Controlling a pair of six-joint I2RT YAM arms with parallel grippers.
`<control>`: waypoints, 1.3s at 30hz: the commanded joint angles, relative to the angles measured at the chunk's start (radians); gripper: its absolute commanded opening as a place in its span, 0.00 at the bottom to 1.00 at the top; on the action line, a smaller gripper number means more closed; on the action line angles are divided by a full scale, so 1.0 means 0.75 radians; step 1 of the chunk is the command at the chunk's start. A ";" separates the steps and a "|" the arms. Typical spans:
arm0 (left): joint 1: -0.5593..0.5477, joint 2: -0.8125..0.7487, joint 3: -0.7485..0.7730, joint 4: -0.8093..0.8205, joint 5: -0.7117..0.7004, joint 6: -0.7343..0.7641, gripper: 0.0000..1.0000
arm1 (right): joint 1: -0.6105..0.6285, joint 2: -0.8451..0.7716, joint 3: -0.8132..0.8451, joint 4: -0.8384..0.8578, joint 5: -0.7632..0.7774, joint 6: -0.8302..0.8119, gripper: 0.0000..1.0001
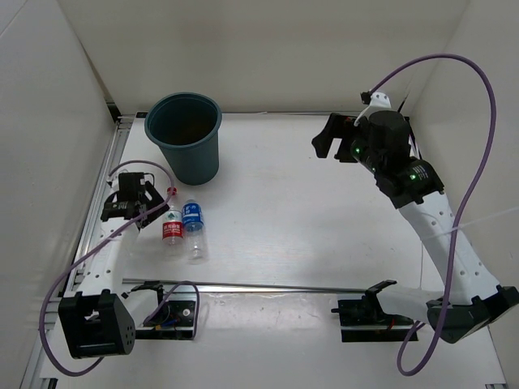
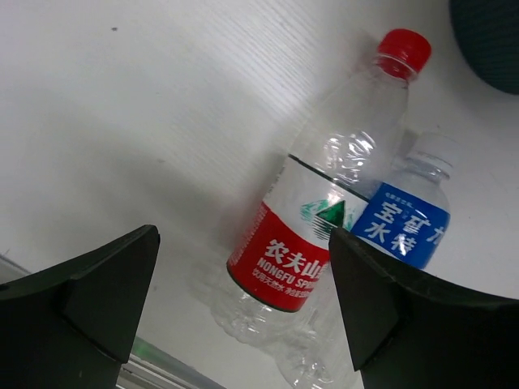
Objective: Put the plastic bottles in the bin
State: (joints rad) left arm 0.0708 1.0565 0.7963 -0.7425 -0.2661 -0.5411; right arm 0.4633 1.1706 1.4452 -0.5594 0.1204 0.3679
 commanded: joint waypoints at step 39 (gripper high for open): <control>-0.049 0.344 -0.174 0.364 0.345 0.151 0.68 | -0.098 -0.162 -0.113 0.061 0.030 -0.182 0.99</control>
State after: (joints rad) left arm 0.0433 1.2900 0.6571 -0.4644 0.0002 -0.3996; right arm 0.3927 1.0721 1.3636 -0.5560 0.1287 0.2619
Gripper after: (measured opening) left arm 0.743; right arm 0.989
